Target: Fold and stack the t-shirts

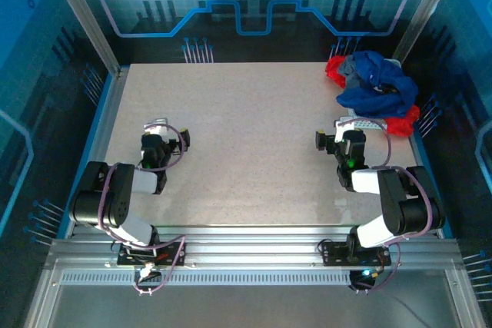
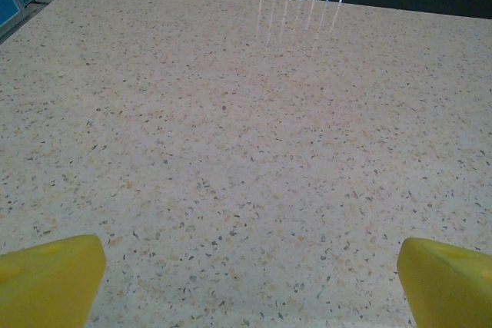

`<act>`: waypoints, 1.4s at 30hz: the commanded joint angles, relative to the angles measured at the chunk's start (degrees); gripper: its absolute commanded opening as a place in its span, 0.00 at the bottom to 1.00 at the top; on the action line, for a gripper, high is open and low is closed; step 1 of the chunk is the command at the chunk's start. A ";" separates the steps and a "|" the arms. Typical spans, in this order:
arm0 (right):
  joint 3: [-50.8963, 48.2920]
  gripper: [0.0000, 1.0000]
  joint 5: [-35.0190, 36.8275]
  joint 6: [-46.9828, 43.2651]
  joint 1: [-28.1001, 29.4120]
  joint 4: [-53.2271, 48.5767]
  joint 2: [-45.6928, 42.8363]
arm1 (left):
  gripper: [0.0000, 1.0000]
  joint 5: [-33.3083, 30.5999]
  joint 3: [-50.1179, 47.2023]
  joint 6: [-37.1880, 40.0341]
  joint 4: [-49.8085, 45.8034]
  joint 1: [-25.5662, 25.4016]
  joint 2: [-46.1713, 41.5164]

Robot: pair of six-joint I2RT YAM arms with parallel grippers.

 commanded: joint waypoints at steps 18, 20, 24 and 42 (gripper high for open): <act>52.63 0.86 1.05 34.58 -7.08 -82.36 -12.00 | 0.99 -3.65 32.12 -39.86 -59.55 -9.53 -28.00; 59.86 0.78 0.33 33.93 -9.78 -86.61 -5.99 | 0.99 2.64 39.96 -39.56 -63.99 -10.23 -22.74; 70.66 0.72 -3.30 33.07 -15.28 -90.04 4.56 | 0.99 12.02 50.90 -36.20 -68.73 -14.03 -16.07; 84.34 0.72 -19.01 38.67 -24.73 -78.25 28.61 | 0.88 22.68 49.34 -37.62 -67.40 -23.50 -15.66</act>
